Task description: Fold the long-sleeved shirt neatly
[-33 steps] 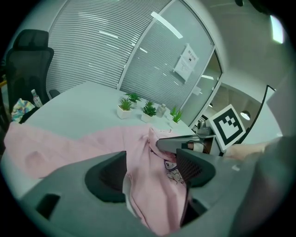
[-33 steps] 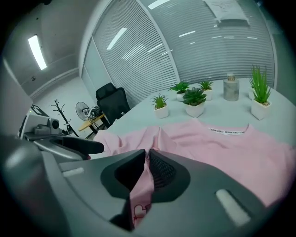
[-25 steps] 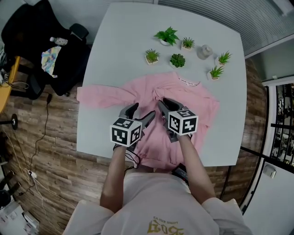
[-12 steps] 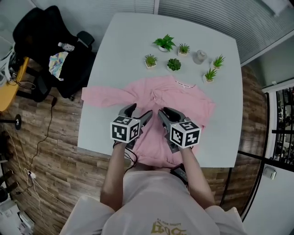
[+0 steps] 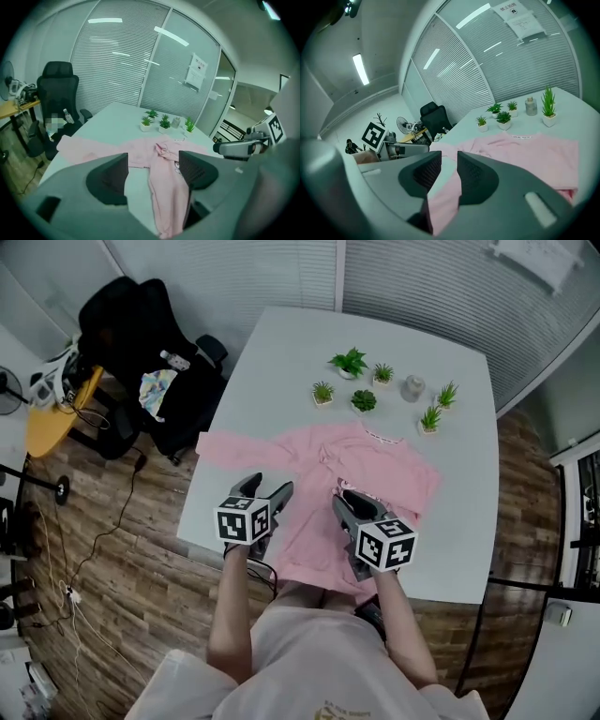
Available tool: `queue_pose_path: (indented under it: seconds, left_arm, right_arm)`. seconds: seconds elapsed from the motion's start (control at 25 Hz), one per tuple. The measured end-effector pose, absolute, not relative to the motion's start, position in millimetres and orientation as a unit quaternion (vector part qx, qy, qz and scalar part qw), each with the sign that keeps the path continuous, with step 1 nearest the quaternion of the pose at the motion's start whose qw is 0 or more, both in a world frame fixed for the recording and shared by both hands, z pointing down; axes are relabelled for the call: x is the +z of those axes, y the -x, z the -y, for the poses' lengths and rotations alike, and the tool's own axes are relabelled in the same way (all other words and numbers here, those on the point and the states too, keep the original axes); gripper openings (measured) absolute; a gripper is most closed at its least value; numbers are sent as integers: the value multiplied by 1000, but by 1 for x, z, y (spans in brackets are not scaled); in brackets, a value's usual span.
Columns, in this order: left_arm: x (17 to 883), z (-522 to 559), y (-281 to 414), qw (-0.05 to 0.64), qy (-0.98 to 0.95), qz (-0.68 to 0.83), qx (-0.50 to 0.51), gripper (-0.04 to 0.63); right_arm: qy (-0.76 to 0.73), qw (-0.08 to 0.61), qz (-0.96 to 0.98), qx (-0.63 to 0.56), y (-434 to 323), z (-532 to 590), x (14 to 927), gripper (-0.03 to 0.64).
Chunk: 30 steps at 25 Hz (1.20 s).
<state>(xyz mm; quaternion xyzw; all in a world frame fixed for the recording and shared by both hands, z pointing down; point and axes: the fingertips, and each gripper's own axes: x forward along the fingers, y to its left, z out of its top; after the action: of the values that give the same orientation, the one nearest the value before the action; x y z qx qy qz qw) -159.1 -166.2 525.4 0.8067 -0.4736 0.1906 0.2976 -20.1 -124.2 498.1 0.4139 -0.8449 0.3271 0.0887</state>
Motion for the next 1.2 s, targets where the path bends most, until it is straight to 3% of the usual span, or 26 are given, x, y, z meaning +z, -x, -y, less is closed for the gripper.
queue_pose_path:
  seconds: [0.56, 1.2]
  left_arm:
    - [525, 182, 270, 300, -766, 533, 197, 333]
    - [609, 287, 422, 347, -739, 526, 239, 302]
  right_arm:
    - [-427, 78, 838, 331, 51, 128, 487, 114]
    - [-481, 110, 786, 373, 157, 201, 539, 101]
